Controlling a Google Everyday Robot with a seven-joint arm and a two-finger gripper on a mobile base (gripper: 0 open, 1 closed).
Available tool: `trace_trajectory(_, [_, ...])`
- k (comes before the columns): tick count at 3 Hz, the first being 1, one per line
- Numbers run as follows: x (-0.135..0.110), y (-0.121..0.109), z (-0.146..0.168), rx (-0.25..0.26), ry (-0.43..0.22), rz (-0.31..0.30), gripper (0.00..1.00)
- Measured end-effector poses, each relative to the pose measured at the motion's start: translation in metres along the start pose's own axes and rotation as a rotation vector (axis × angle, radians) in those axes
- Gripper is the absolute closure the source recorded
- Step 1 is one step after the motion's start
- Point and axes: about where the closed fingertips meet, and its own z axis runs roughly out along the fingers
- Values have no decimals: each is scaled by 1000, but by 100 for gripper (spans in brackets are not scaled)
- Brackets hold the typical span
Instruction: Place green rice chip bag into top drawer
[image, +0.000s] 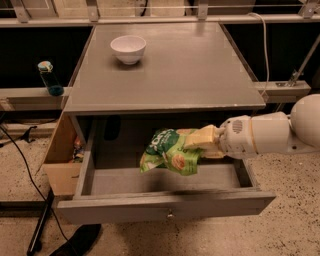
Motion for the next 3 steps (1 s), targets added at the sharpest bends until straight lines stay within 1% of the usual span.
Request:
trace_trajectory(2, [15, 14, 30, 5, -13, -45, 100])
trace_trajectory(3, [25, 26, 48, -9, -13, -61, 100])
